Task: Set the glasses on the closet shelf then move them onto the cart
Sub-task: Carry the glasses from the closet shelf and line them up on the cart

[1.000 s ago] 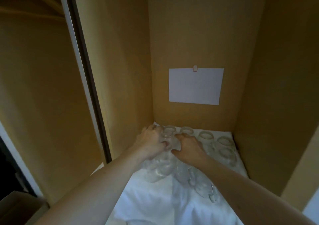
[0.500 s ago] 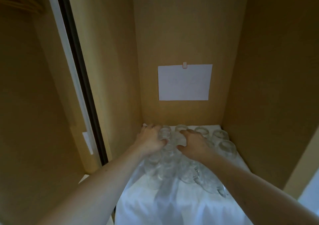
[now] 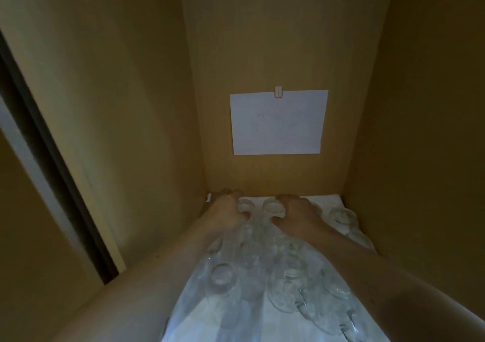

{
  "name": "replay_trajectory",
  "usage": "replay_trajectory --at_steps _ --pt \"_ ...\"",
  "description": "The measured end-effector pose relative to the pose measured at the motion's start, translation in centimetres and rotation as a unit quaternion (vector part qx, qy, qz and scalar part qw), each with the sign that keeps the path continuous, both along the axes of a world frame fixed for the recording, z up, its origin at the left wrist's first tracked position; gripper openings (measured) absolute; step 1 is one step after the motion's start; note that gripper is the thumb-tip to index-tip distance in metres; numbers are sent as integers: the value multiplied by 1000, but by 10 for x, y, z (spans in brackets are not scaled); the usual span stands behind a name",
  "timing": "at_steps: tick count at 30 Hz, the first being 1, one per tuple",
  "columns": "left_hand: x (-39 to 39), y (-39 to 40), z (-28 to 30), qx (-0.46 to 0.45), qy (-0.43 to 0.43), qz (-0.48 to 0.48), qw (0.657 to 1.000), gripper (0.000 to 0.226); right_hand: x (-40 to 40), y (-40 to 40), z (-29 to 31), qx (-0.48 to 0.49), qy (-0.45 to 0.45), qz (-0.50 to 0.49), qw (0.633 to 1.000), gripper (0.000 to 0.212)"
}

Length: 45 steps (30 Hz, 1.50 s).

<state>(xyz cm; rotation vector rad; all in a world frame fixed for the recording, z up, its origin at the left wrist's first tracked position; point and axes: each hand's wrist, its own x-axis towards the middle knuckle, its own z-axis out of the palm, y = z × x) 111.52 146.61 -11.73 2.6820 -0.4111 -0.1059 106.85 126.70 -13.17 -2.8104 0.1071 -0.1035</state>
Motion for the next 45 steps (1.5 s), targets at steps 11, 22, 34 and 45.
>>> replay_trajectory --at_steps 11,22,34,45 --pt "74 -36 -31 43 41 9 998 68 81 -16 -22 -2 67 35 997 66" --pt "112 -56 -55 105 173 0 979 84 121 -21 -43 -18 175 99 979 95" --pt "120 -62 -47 84 214 15 973 63 130 -23 -44 21 168 102 980 95" --pt "127 -40 -2 -97 33 80 991 75 121 -39 6 174 -34 -4 984 79"
